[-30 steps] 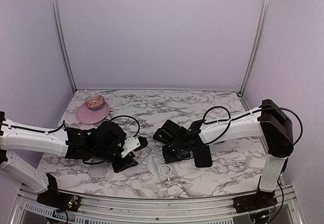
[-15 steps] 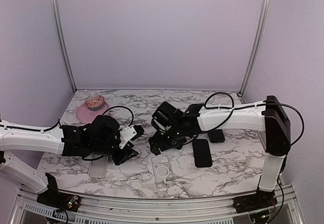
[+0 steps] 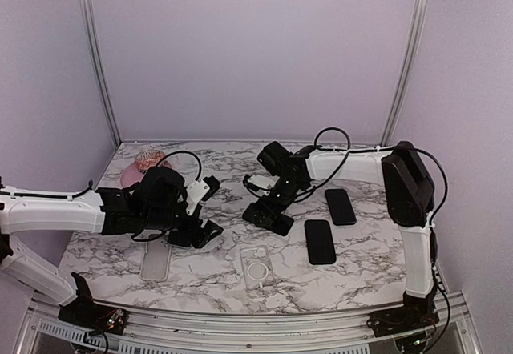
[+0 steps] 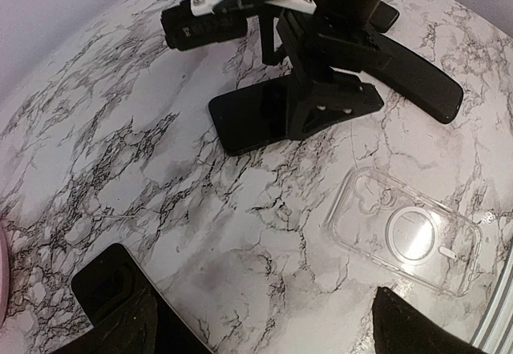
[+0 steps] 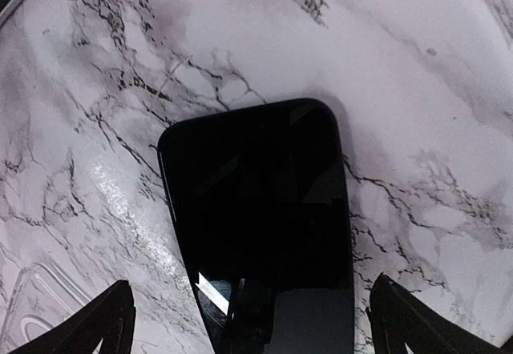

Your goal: Put the phone into the phone case

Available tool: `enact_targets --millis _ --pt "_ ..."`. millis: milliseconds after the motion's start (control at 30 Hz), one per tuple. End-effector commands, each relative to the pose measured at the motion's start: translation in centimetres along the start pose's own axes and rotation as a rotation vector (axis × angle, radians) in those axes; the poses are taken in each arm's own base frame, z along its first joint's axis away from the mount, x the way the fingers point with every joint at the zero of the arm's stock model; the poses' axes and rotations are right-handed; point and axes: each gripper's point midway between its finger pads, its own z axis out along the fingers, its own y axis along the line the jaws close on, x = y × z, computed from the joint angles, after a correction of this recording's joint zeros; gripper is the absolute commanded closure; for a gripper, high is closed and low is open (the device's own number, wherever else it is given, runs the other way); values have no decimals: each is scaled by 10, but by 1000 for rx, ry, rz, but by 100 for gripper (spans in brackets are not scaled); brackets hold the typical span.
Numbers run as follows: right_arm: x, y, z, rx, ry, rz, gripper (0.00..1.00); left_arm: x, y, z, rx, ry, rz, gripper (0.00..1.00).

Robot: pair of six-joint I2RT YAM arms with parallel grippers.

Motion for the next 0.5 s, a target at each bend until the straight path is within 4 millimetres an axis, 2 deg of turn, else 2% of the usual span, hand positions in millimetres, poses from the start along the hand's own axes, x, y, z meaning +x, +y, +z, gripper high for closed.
enact_targets --millis 0,133,267,467 --pt "20 4 15 -23 94 -58 1 -22 3 5 15 -43 -28 4" --pt "34 -3 25 13 143 -46 1 -20 6 10 12 -30 -33 3" --pt "39 1 28 -3 165 -51 14 -17 9 10 9 -25 -38 3" --pt "44 -3 33 51 195 -80 19 -15 16 10 -4 -22 -86 3"
